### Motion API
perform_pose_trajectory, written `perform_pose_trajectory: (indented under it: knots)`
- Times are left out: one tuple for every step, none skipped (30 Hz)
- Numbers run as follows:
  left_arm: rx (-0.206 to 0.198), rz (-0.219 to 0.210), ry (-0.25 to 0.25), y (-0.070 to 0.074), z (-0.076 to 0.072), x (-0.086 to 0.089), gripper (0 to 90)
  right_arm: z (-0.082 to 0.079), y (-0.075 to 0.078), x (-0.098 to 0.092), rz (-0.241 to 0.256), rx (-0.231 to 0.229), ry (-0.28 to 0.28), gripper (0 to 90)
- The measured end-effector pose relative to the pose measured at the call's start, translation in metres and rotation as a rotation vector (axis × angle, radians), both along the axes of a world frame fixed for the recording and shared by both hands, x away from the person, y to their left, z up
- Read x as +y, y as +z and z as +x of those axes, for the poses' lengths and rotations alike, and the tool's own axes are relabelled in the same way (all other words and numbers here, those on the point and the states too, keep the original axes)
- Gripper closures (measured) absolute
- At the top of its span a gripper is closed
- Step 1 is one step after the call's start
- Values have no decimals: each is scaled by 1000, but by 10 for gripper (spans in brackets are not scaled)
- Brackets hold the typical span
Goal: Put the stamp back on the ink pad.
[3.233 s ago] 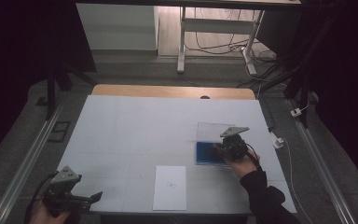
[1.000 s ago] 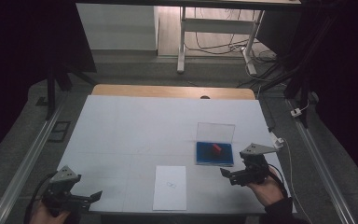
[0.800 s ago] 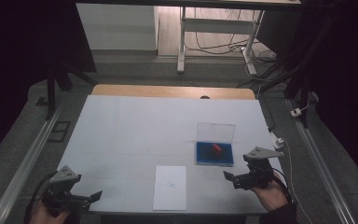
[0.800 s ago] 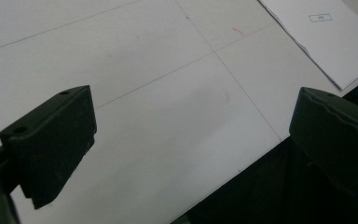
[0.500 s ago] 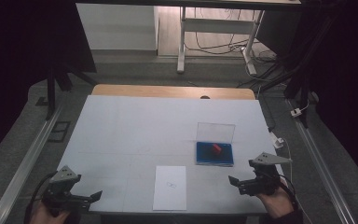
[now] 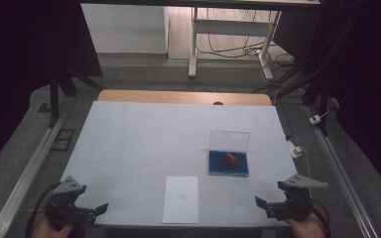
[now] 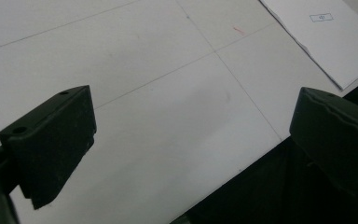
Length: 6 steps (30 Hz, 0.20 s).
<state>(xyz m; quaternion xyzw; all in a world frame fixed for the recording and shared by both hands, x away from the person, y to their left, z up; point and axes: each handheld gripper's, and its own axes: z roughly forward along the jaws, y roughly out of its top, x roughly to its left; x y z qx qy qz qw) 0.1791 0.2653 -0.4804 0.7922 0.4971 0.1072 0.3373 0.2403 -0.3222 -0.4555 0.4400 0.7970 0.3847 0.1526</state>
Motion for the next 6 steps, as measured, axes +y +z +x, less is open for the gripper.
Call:
perform_pose_trajectory:
  knots:
    - [1,0,1,0,0,0,9,-2,1,-1,0,-7,-5,0]
    - [-1,-1,1,0,0,0,9,-3,0,-2,2,-6,-7,0]
    - [-1,1,1,0,0,0,9,-3,0,-2,1,-8,-7,0]
    - [0,2,0,0,0,0,9,-3,0,-2,3,-11,-9,0]
    - [-1,1,0,0,0,0,9,-3,0,-2,0,-10,-10,0]
    - [0,3,0,0,1,-1,9,-3,0,-3,-5,-4,-7,0]
